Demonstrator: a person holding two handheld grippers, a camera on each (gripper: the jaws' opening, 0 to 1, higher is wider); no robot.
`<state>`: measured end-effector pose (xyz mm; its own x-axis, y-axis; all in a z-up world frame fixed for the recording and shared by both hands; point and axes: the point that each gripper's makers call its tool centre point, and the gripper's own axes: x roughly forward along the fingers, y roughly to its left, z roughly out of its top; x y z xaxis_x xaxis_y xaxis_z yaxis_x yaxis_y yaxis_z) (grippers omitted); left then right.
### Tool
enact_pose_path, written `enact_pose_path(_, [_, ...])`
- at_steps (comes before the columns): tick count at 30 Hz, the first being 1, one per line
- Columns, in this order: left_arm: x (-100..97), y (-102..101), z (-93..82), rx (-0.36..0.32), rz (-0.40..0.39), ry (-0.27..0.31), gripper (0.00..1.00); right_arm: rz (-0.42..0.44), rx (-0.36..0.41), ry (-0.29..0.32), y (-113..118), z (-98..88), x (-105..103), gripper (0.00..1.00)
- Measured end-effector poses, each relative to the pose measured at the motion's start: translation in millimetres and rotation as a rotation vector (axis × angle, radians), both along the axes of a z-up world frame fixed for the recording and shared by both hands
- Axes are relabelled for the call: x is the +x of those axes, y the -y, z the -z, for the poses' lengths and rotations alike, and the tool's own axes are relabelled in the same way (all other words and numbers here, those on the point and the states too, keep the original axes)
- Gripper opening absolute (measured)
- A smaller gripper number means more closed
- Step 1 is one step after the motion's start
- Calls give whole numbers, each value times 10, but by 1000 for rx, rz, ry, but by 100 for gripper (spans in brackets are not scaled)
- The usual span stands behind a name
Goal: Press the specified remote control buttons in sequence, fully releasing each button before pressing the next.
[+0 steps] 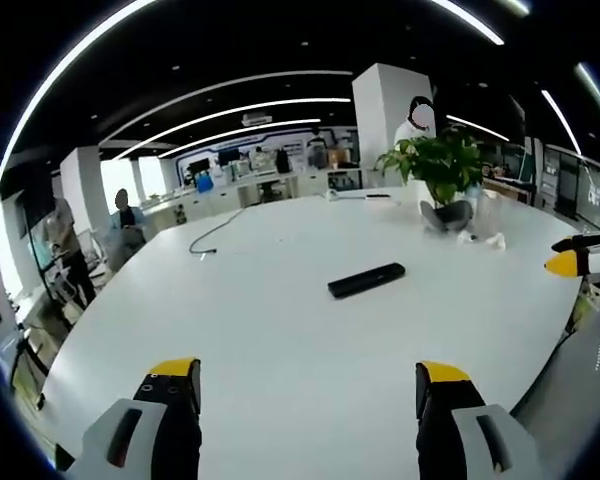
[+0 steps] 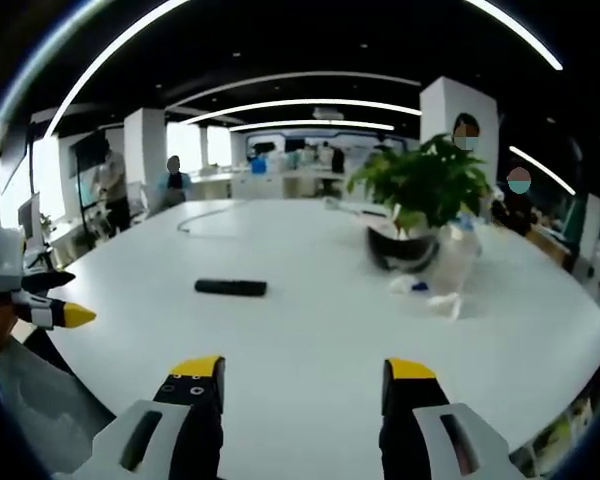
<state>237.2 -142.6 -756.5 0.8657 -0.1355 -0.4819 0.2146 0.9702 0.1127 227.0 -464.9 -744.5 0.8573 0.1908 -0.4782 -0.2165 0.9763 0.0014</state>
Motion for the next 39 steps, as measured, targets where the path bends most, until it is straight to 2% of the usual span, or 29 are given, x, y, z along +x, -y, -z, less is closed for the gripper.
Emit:
enact_pose_path(12, [16,24,-23,-1,14,6,91,-2,-11,-8,-2,19,0,61])
enact_pose_path(17, [37,15,-7,-40,4,-15,90,-2,-2,-2,-2,5,-1,61])
enact_pose_path(24, [151,20,-61,-22,12,-2,89,-10,6,4,-21,-9,-6,62])
enact_pose_path(32, [261,116,-46,-25,62,-24,91,-8,10,9,-15,-17,-4,61])
enact_pose_path(39, [451,117,-88,54,103,-25,90,-9,2,2,-14,1,-6,61])
